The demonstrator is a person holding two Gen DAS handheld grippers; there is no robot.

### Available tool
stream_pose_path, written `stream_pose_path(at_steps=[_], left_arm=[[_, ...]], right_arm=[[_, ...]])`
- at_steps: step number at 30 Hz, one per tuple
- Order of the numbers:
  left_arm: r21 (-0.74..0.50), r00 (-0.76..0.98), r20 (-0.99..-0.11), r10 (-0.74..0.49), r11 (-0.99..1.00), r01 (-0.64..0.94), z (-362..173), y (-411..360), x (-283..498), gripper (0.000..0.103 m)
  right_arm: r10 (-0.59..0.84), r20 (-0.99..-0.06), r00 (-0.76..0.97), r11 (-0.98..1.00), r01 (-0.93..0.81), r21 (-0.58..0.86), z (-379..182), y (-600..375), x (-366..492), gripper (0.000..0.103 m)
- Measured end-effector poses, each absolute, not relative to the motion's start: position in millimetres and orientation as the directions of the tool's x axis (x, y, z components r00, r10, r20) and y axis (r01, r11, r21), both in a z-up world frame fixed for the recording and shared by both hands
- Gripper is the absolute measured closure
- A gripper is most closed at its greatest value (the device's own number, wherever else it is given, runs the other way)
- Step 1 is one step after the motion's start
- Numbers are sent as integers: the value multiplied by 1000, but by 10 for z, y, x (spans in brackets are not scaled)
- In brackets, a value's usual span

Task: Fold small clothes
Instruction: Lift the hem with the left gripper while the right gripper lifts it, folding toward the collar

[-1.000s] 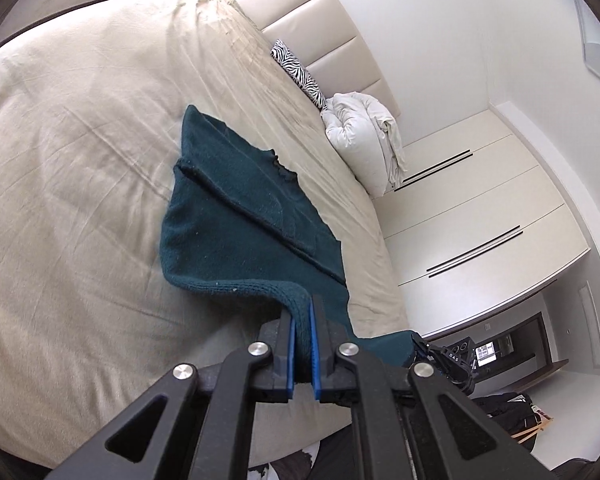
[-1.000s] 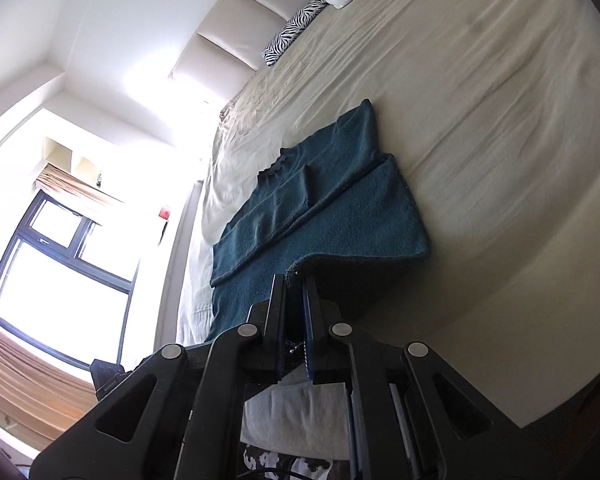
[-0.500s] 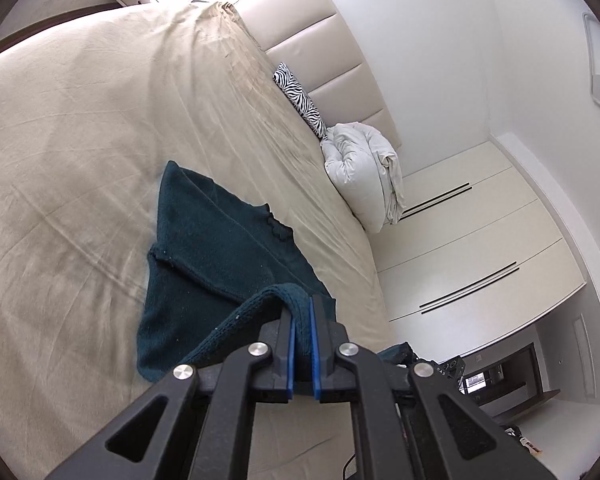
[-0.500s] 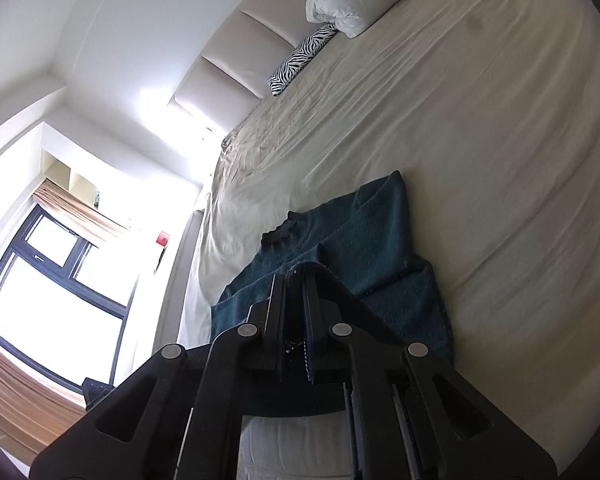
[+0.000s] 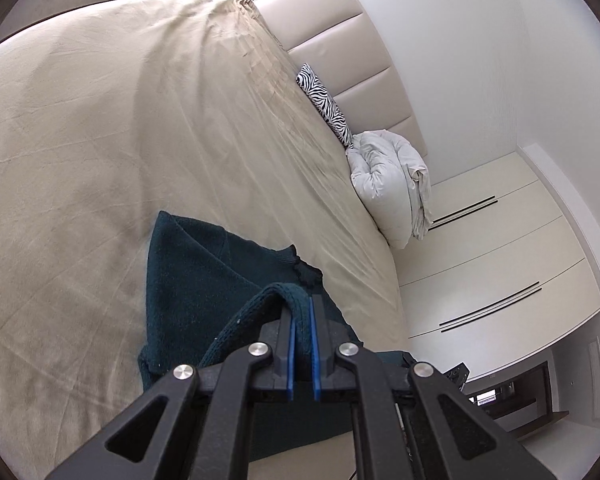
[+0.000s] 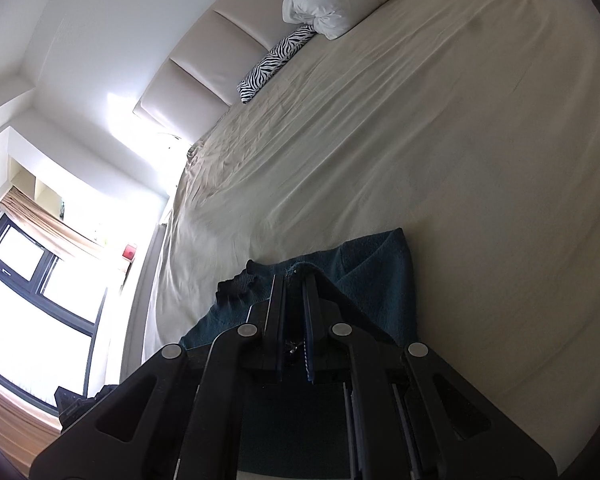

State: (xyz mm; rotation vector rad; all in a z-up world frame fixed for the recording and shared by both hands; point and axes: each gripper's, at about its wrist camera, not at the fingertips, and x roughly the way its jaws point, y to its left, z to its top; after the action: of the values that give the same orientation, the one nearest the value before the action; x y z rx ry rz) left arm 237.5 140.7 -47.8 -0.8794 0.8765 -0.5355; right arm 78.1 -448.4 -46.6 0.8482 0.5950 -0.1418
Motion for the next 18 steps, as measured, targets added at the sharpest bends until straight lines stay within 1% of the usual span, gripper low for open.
stream_pose_path(at_steps=[7, 11, 15, 16, 17, 18], left_arm=[[-817, 550, -478, -685, 577, 8, -727, 1305, 2880, 97], [-779, 552, -534, -640, 627, -26, -903, 1263, 3098, 96], [-745, 530, -585, -615, 665, -51, -1090, 1198, 3204, 95], [-737, 522, -597, -609, 673, -56, -1123, 1183, 3211, 92], [-732, 518, -604, -605, 678, -61, -1149, 1176, 3209, 78], [-729, 521, -608, -599, 682, -66, -1164, 1182, 3210, 60]], right_arm=[[90, -587, 805, 645, 402, 650, -741, -4668, 1262, 97], [89, -624, 776, 645, 432, 630, -945, -4746, 1574, 96], [66, -656, 752, 621, 483, 617, -1184, -4844, 1786, 93], [59, -665, 744, 618, 496, 610, -1235, -4865, 1832, 93], [49, -674, 737, 615, 509, 601, -1279, -4881, 1862, 93], [41, -679, 733, 614, 517, 596, -1315, -4891, 1881, 90]])
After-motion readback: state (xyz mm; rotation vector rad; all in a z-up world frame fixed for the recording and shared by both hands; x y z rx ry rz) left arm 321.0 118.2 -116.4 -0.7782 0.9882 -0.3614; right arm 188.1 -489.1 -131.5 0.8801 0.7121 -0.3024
